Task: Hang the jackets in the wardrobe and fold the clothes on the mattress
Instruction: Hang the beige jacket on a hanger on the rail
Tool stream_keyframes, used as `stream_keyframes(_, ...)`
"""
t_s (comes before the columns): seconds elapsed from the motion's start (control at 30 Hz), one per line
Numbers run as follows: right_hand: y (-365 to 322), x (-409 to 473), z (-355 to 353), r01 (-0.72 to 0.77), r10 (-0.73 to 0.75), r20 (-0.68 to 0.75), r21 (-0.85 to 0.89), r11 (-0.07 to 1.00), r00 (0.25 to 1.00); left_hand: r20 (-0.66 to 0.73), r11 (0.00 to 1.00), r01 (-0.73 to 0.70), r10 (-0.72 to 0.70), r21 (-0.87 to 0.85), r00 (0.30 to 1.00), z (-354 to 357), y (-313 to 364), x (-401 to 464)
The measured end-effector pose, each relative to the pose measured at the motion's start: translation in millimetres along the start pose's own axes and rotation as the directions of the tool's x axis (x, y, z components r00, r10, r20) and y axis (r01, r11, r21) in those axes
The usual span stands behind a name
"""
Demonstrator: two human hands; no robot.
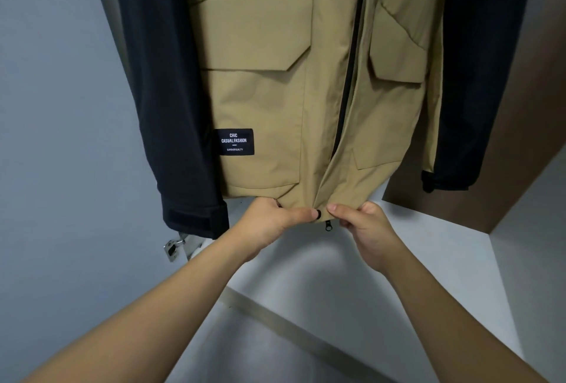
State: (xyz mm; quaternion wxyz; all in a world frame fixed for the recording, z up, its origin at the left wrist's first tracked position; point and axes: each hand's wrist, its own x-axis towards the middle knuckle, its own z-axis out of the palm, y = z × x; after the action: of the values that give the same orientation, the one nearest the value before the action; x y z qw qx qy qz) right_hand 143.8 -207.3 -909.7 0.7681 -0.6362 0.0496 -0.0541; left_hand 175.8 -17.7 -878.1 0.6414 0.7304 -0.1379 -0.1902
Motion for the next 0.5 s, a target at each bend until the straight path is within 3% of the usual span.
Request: stream_keyframes(0.5, -4.3, -6.0, -1.8, -0.056, 0.05, 0.098, 0.059, 0.997, 0.994, -0.187, 0.968, 0.08, -0.036, 0.236, 0.982, 11.1, 3.1, 3.6)
